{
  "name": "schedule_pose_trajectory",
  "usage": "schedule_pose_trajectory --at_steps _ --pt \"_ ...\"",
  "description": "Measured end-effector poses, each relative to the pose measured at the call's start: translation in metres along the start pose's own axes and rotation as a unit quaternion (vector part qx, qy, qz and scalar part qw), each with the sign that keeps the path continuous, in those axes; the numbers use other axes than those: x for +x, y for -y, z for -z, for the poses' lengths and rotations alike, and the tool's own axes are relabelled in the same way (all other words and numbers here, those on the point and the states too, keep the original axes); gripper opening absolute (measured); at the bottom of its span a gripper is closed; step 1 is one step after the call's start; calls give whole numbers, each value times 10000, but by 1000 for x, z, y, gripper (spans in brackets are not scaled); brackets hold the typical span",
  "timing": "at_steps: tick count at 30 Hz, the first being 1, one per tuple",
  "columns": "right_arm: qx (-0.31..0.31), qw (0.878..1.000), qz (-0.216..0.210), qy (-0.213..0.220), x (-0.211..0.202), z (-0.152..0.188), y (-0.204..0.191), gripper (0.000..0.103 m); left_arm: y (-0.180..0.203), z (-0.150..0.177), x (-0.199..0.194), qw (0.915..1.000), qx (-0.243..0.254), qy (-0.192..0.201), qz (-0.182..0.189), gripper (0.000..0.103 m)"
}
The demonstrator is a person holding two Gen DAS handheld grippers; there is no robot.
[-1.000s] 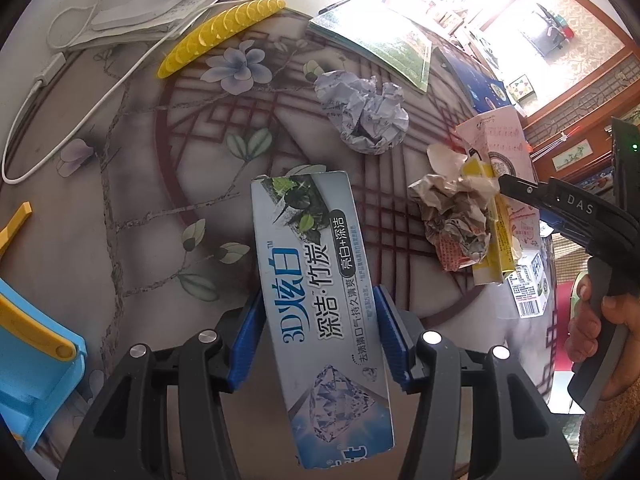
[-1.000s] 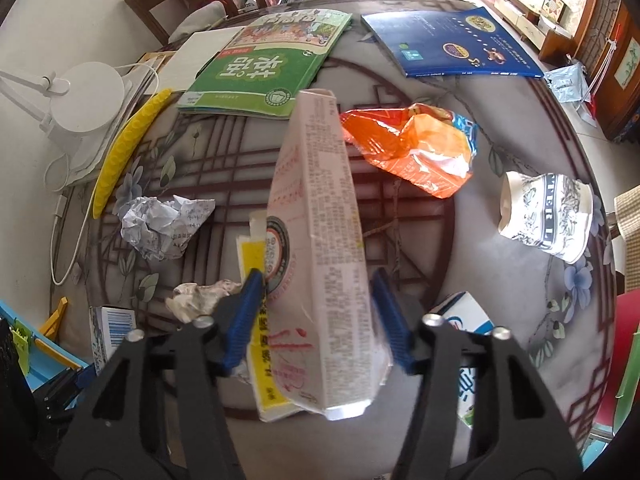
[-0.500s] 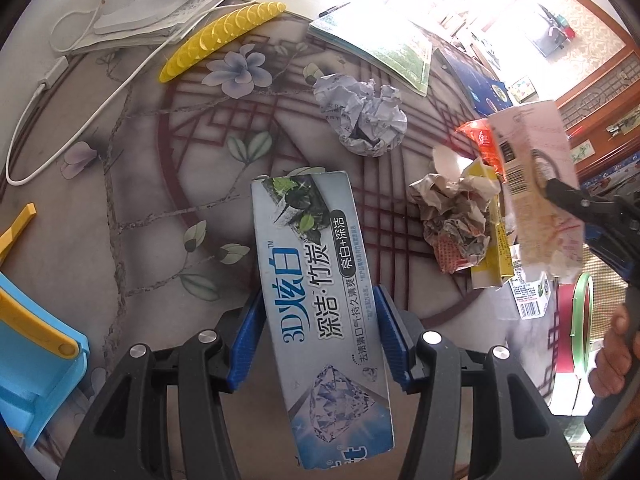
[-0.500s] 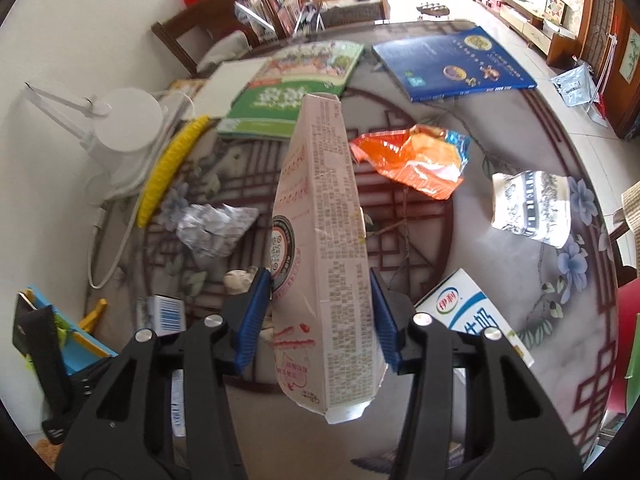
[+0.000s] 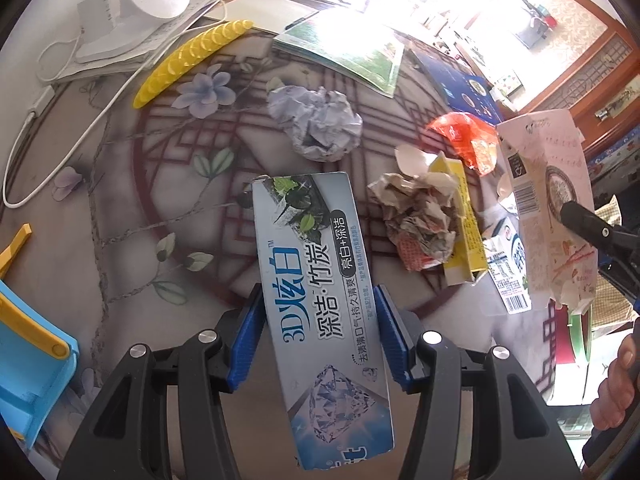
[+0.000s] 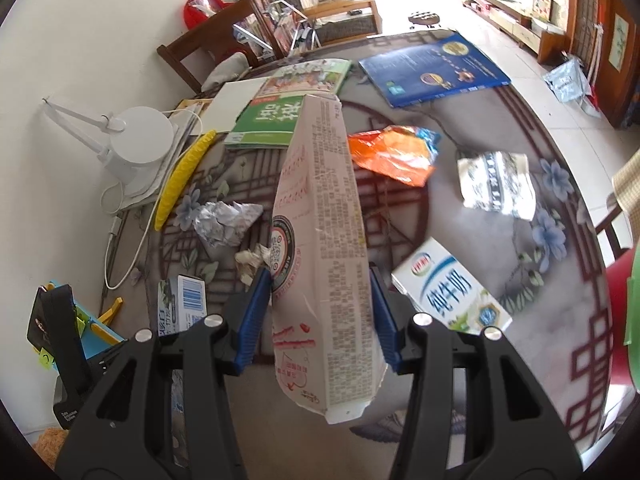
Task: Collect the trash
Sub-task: 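Lift the white toothpaste box with the left tool while the right tool lifts the pink-and-white carton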
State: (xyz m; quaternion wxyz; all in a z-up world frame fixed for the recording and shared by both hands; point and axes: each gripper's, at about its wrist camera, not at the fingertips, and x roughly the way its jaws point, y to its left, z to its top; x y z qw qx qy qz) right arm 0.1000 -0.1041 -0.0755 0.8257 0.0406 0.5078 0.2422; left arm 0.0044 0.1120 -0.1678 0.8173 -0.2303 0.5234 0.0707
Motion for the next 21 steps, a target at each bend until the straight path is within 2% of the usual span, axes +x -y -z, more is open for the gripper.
schedule_pose_trajectory --at_steps 21 --pt "360 9993 -36 72 -21 19 39 48 36 13 2 9995 289 -90 -48 51"
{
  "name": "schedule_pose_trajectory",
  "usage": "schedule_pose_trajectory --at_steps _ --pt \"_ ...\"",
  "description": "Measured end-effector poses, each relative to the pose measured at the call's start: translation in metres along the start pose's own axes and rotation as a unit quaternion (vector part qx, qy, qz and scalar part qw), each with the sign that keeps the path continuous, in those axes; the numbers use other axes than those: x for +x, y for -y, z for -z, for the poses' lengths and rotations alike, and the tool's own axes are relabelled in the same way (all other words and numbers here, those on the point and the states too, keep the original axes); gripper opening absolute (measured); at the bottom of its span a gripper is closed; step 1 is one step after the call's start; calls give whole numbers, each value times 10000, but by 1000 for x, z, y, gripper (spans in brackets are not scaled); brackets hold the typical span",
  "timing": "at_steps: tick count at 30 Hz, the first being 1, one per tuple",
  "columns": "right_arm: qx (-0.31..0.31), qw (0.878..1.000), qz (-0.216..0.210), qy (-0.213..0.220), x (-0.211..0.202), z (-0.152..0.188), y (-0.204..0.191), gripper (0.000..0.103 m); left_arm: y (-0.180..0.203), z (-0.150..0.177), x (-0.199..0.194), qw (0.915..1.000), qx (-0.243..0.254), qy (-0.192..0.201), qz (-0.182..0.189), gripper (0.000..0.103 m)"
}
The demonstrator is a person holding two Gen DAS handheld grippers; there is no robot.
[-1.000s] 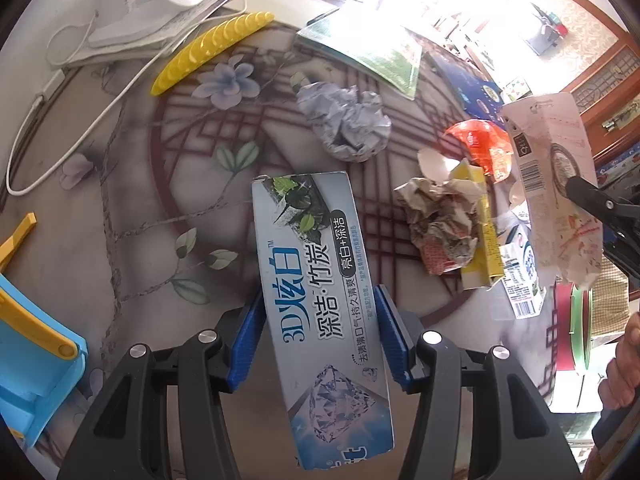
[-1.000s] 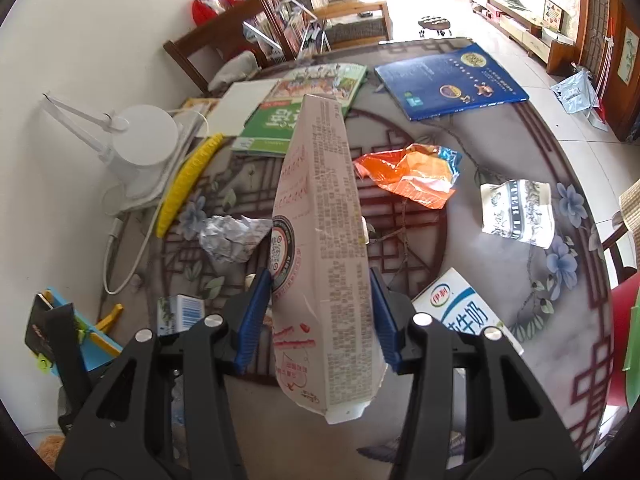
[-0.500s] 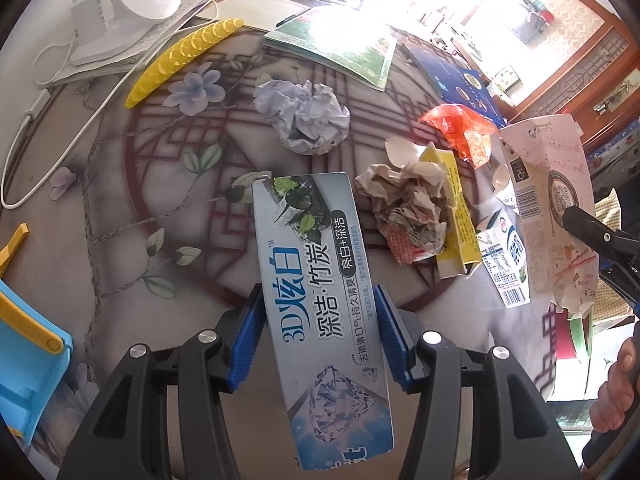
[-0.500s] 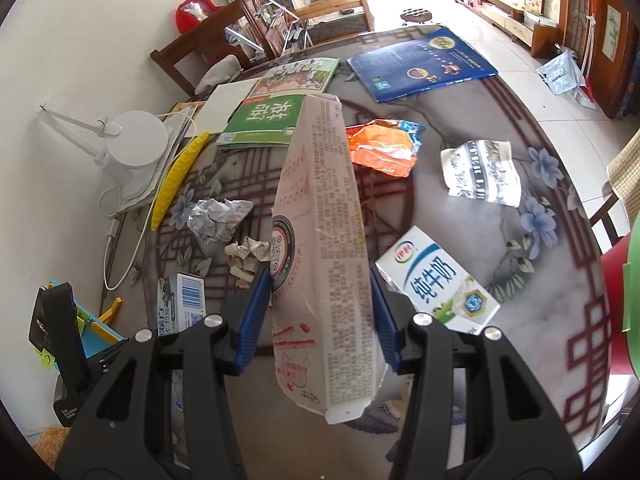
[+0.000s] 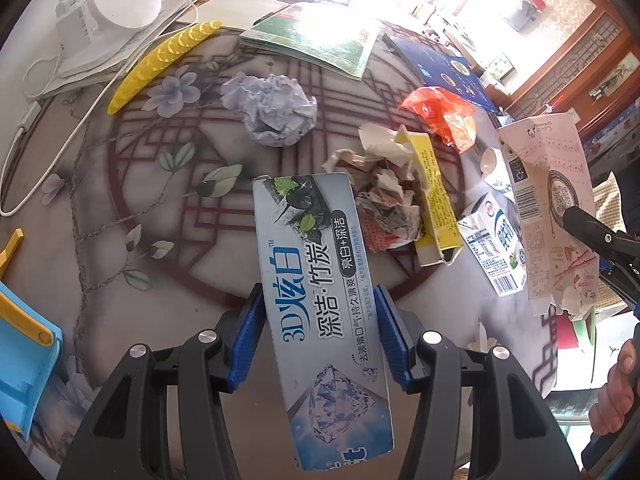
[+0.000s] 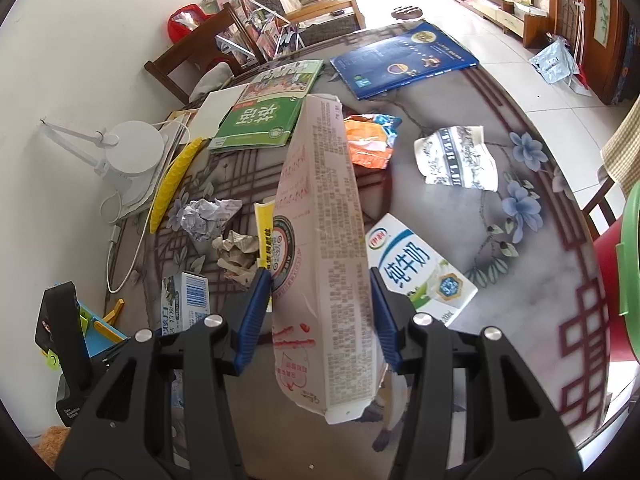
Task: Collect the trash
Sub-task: 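Lift the white toothpaste box with the left tool while the right tool lifts the pink-and-white carton, then carry both items to the red bucket and open the right tool over it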
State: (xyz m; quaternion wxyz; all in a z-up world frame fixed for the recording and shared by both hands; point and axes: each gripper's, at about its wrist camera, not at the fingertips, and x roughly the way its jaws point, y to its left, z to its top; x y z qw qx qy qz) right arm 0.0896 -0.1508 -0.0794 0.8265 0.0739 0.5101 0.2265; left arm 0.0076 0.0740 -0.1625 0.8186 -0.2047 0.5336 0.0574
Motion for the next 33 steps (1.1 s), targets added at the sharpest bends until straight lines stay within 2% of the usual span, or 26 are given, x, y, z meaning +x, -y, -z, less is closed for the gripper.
schedule_pose_trajectory --at_steps 18,33 --pt "344 9993 34 160 -30 8 55 48 57 7 3 9994 354 27 14 51" --pt "560 9984 21 79 -48 11 117 48 117 18 14 9988 490 -12 -34 51"
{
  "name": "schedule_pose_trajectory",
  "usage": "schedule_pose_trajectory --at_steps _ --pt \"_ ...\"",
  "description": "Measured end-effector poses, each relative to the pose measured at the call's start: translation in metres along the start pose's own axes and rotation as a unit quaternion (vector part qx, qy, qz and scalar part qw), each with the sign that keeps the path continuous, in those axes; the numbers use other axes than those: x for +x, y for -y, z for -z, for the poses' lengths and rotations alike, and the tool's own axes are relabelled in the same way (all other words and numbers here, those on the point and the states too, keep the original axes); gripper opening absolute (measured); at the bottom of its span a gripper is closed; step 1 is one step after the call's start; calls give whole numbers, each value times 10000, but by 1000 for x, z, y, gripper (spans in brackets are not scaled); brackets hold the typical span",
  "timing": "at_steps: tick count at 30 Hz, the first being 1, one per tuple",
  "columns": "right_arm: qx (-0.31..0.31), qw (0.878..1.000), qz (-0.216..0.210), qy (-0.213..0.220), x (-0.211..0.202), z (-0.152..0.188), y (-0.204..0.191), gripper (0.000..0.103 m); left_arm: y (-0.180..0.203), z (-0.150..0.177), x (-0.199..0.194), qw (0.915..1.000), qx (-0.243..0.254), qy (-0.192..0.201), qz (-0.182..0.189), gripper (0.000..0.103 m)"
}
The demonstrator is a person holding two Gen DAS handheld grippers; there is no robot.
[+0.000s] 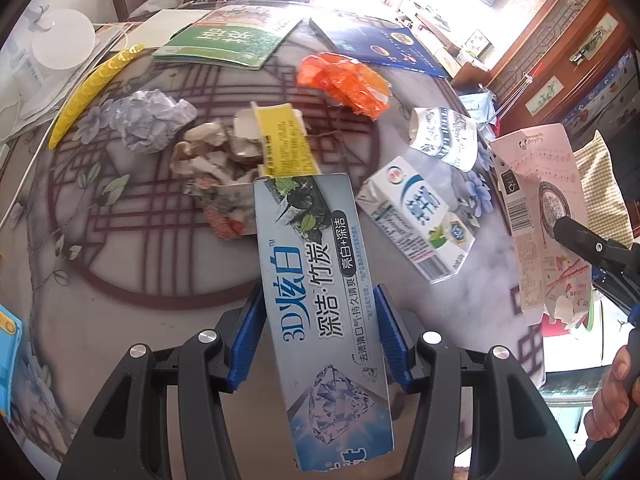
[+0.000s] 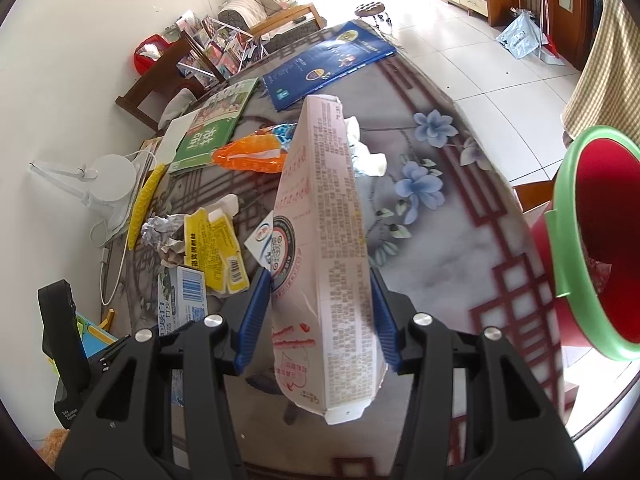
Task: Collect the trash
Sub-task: 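Carry both items to the red bucket and open the right tool over it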
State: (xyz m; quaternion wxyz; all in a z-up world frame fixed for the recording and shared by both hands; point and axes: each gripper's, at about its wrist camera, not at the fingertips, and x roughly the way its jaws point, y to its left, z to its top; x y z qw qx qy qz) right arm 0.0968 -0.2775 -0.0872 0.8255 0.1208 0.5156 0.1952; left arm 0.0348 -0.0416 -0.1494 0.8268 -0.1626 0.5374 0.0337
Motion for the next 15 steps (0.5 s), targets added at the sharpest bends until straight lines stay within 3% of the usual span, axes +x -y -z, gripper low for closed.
schedule_pose_trajectory --at_steps 15 --pt "28 9997 -223 -54 -13 -13 46 48 64 -1 2 9998 120 115 -77 51"
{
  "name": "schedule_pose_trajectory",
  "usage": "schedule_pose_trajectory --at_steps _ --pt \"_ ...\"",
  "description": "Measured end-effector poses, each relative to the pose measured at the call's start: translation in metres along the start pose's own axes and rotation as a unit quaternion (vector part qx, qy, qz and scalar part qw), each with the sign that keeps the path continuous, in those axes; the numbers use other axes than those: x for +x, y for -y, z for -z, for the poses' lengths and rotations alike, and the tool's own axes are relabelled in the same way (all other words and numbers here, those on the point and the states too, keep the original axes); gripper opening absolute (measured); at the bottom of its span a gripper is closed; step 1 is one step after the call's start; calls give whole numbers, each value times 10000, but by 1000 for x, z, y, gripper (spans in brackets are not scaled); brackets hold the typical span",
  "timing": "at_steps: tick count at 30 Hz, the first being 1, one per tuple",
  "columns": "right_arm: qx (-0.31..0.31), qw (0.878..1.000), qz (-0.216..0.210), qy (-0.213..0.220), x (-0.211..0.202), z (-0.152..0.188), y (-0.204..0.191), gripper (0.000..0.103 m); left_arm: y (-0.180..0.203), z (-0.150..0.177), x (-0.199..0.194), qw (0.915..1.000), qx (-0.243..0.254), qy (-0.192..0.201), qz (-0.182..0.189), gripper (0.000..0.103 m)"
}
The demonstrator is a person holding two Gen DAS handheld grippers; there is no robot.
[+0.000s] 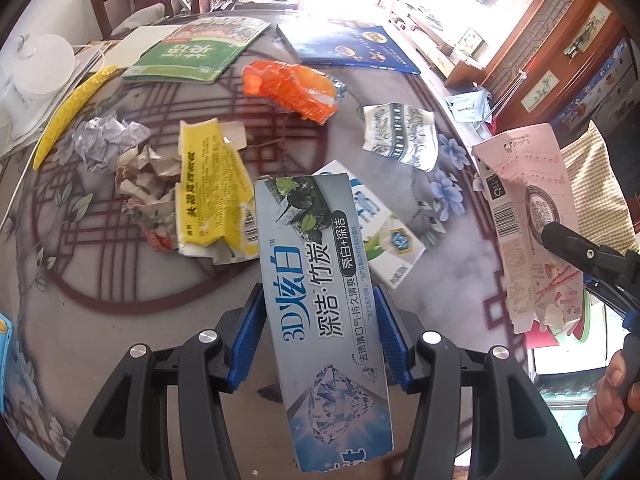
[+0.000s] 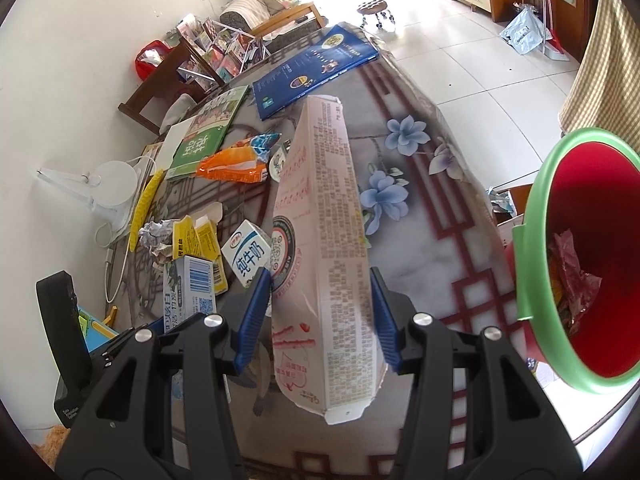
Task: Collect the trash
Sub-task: 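Carry both items to the red bucket and open the right tool over it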
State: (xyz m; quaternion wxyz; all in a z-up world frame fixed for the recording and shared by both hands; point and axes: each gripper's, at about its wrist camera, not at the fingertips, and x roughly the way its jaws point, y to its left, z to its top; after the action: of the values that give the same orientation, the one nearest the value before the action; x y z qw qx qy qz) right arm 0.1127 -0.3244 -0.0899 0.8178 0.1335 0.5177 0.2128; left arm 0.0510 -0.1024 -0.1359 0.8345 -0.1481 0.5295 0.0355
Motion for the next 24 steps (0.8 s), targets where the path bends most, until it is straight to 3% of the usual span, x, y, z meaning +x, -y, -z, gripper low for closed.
schedule_pose_trajectory --at_steps 13,24 --pt "71 9996 -259 75 -13 -9 25 48 22 5 -15 9997 4 91 -218 51" --pt "684 9969 129 376 -54 2 98 48 72 7 -5 9991 414 -3 -1 51"
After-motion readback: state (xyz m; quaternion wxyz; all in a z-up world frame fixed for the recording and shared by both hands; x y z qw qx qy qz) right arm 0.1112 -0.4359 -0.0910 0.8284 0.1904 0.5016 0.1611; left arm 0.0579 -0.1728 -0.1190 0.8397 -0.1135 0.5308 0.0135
